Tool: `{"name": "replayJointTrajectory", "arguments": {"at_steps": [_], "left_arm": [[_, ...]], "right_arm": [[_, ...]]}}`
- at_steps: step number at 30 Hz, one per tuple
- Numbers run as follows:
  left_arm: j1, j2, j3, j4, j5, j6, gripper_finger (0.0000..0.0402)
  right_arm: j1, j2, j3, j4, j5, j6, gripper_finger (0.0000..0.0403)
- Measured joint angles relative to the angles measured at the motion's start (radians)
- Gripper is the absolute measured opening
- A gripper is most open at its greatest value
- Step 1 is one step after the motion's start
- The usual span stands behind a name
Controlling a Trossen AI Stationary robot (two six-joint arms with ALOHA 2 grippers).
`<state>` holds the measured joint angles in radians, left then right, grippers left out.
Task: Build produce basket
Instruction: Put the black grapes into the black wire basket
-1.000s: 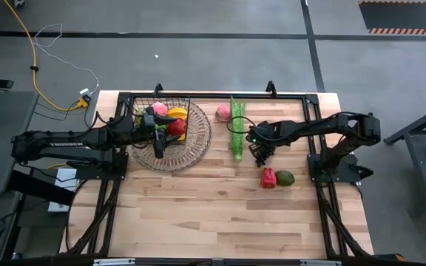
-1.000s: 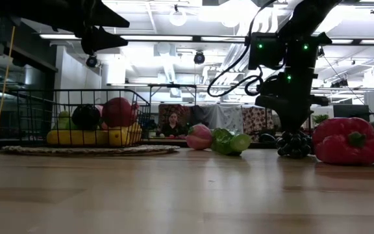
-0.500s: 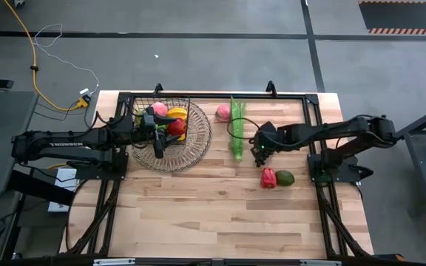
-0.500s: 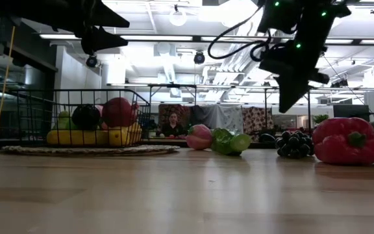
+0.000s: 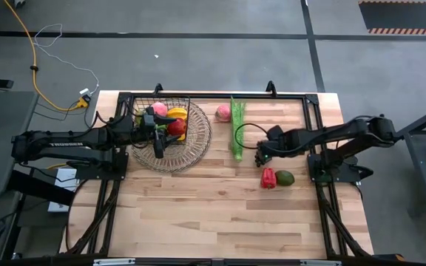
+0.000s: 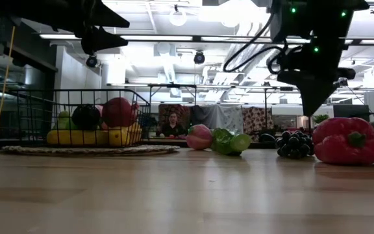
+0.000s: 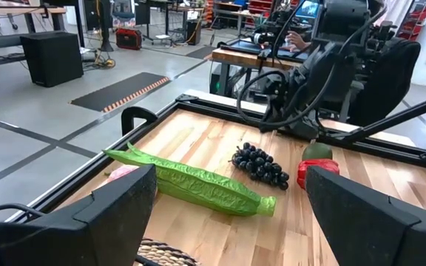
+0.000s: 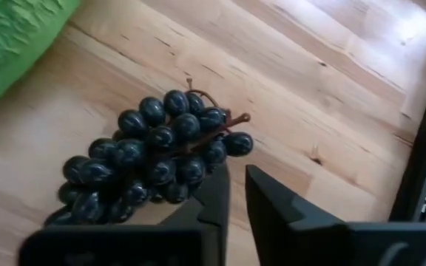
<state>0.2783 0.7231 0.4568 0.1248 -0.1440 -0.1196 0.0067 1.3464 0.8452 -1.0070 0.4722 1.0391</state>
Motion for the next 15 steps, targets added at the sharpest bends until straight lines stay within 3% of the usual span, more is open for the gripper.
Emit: {"name": "replayJointTrajectory", "arguments": {"at_steps": [11, 15], "left_arm": [[0.0, 0.0, 0.0, 0.0, 0.0, 0.0, 0.0335], [0.0, 0.0, 0.0, 0.0, 0.0, 0.0, 0.0335]], "right_arm": [[-0.066, 0.0, -0.069, 0.03, 0.02, 0.049, 0.0172], [-0.121, 0.0, -0.117, 0.029, 0.029, 0.059, 0.0195]]}}
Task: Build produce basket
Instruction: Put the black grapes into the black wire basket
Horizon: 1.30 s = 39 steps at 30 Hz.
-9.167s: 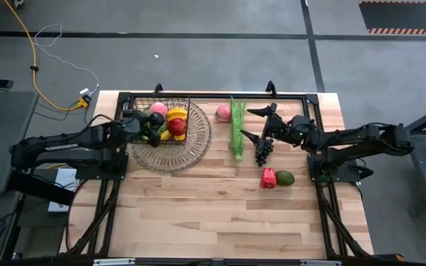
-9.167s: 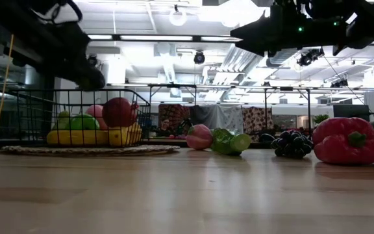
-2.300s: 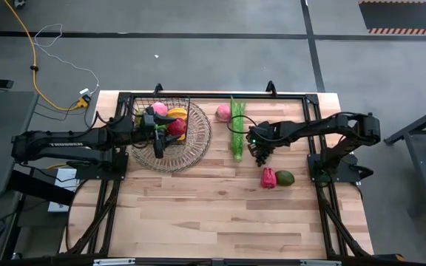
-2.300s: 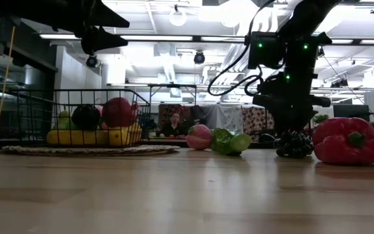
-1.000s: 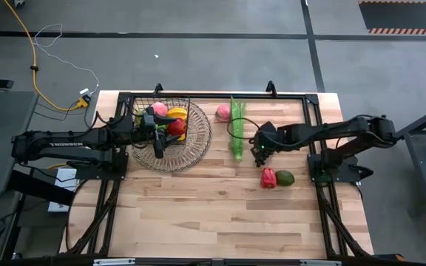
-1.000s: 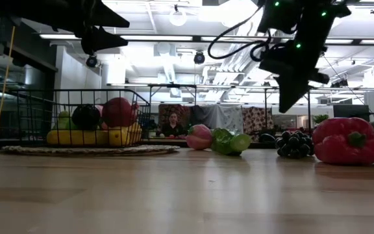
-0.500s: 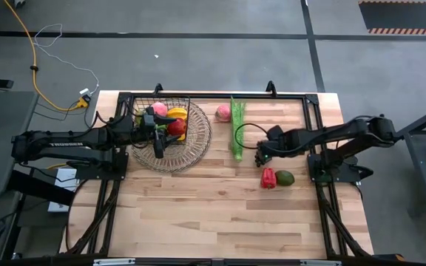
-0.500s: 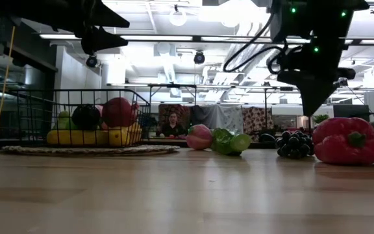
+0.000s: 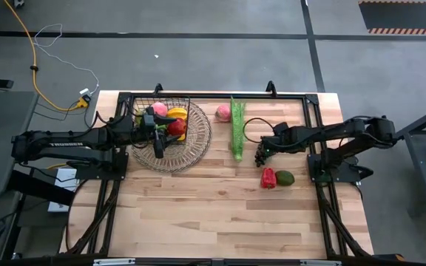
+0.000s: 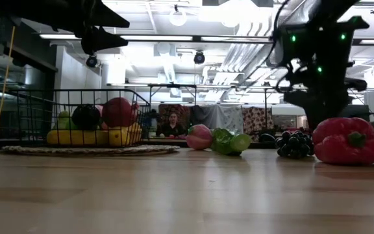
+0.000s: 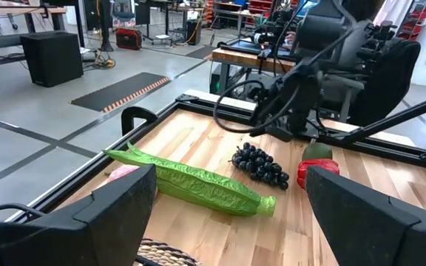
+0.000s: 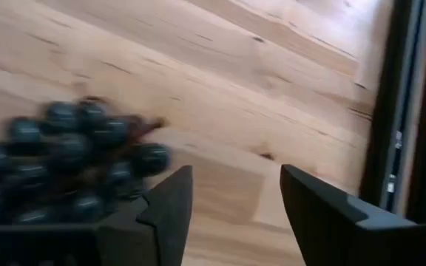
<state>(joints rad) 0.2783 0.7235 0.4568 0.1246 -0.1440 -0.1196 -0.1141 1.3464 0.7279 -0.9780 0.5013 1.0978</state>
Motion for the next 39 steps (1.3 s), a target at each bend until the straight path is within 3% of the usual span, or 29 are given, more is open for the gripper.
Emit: {"name": "replayJointTrajectory", "arguments": {"at_steps": [7, 14, 22, 31, 39], "left_arm": [[0.0, 0.0, 0.0, 0.0, 0.0, 0.0, 0.0335], [0.0, 0.0, 0.0, 0.0, 0.0, 0.0, 0.0335], [0.0, 0.0, 0.0, 0.004, 0.0, 0.0, 0.0335], [0.0, 0.0, 0.0, 0.015, 0.0, 0.0, 0.0335], [0.0, 0.0, 0.0, 0.015, 0.0, 0.0, 0.0335]], "right_arm": [[-0.043, -0.068, -0.084, 0.163, -0.025, -0.136, 0.0196], [-0.043, -0.31, -0.206, 0.322, -0.028, -0.176, 0.0197], [-0.105, -0.532, -0.418, 0.613, -0.202, -0.207, 0.0196], [-0.201, -0.554, -0.439, 0.566, -0.214, -0.177, 0.0196], [-0.207, -0.49, -0.439, 0.589, -0.222, -0.206, 0.0196]]}}
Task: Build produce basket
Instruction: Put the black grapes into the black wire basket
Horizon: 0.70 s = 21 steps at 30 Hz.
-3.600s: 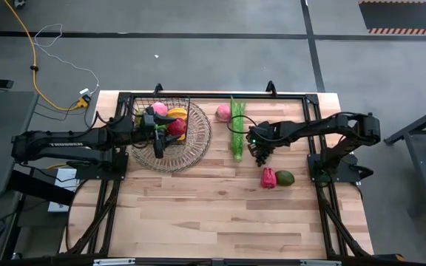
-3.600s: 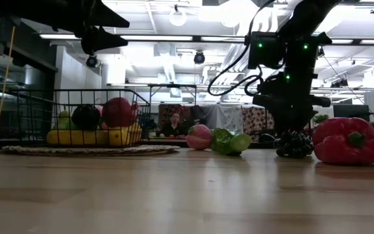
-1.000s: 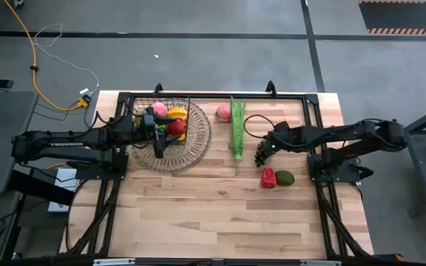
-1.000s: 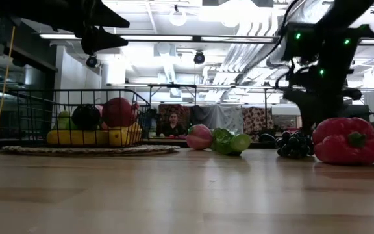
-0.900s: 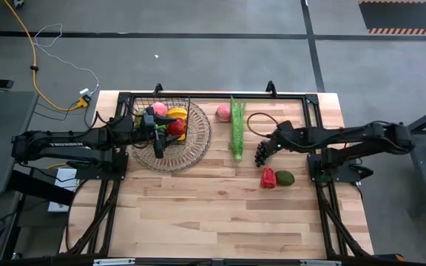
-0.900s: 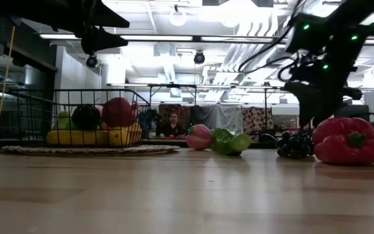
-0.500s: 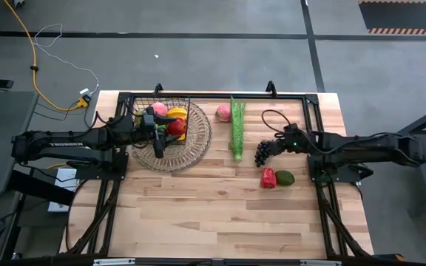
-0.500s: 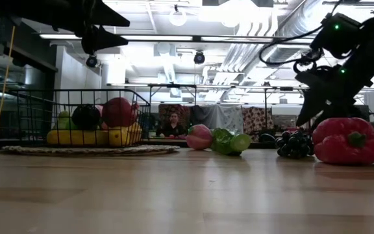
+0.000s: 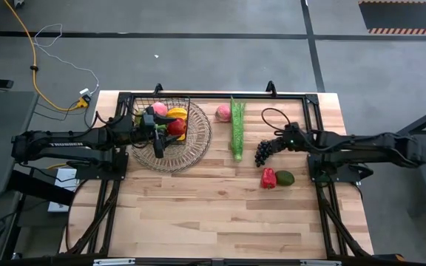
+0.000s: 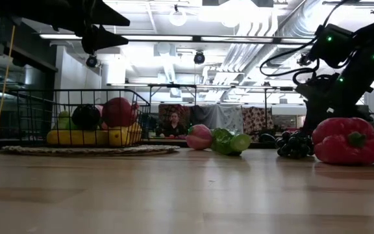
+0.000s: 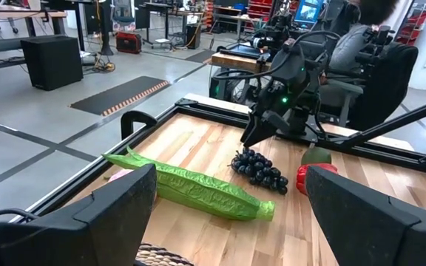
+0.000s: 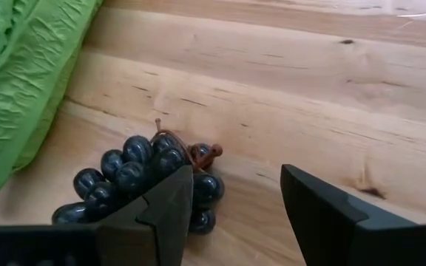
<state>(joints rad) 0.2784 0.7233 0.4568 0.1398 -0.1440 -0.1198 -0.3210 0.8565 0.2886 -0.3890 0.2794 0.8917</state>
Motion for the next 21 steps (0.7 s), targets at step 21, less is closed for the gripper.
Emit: {"name": "replayJointTrajectory", "arguments": {"at_steps": [21], "left_arm": [[0.0, 0.0, 0.0, 0.0, 0.0, 0.0, 0.0335]], "right_arm": [[0.0, 0.112, 0.0, 0.073, -0.057, -0.02, 0.0196]]}}
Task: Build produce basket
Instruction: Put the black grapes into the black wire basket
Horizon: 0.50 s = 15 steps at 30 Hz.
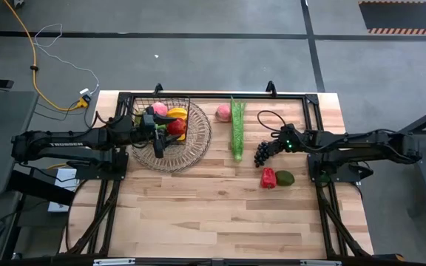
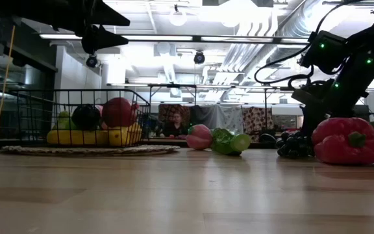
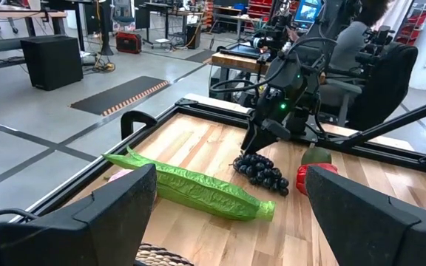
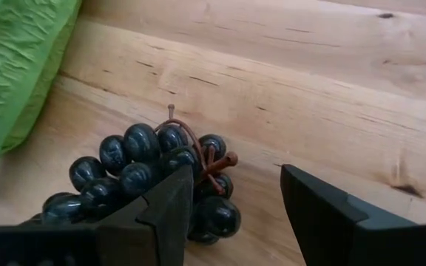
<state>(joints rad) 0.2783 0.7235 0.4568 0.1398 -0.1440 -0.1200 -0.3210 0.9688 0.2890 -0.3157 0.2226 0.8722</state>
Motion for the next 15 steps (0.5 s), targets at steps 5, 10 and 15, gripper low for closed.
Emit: {"name": "replayJointTrajectory", "arguments": {"at_steps": [5, 10, 15], "left_arm": [[0.0, 0.0, 0.0, 0.0, 0.0, 0.0, 0.0335], [0.0, 0.0, 0.0, -0.002, 0.0, 0.0, 0.0335], [0.0, 0.0, 0.0, -0.007, 0.0, 0.0, 0.0335]], "right_arm": [[0.0, -0.014, 0.013, -0.008, 0.004, -0.06, 0.0196], [0.009, -0.072, 0.096, -0.142, -0.049, -0.18, 0.0196], [0.051, -0.113, 0.166, -0.326, 0.048, -0.202, 0.0196]]}}
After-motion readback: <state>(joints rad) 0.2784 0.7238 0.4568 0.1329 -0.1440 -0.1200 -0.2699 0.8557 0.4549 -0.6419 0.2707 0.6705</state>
